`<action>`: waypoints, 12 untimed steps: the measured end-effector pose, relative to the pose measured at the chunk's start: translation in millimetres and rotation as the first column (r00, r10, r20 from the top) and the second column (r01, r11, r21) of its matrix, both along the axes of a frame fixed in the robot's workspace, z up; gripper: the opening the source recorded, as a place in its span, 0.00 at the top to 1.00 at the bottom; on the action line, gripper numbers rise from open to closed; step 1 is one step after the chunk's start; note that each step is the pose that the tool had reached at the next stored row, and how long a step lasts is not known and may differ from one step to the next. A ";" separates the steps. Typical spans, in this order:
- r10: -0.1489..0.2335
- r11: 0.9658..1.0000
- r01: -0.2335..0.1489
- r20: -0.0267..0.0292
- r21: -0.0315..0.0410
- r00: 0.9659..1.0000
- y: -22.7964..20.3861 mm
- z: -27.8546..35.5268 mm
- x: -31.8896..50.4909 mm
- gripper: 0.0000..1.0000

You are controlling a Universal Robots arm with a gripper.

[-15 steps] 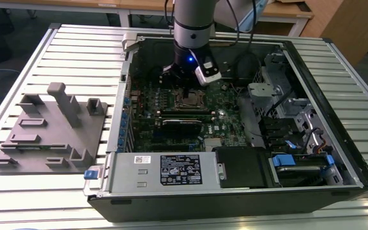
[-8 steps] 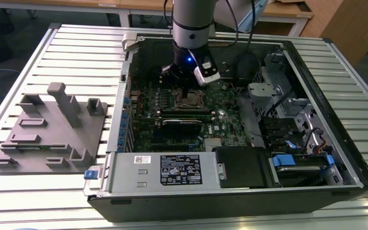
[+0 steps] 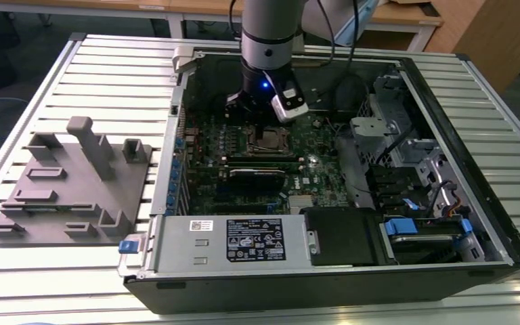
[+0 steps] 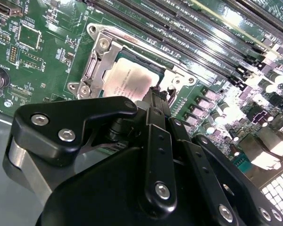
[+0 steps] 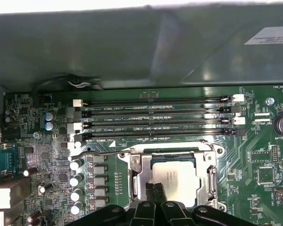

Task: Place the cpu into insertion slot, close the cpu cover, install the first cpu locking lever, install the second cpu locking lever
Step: 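Close the cpu cover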

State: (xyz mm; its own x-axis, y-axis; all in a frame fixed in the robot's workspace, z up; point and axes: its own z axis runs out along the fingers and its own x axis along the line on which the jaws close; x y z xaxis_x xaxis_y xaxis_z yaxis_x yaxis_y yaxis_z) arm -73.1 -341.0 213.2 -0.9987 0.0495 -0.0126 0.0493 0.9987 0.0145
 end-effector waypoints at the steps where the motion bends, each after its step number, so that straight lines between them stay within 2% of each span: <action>1: 0.000 1.000 0.000 0.000 0.000 1.000 -0.2 -0.4 -0.1 0.89; 12: -0.003 1.000 0.003 0.000 0.000 1.000 -1.4 -3.3 -5.2 0.89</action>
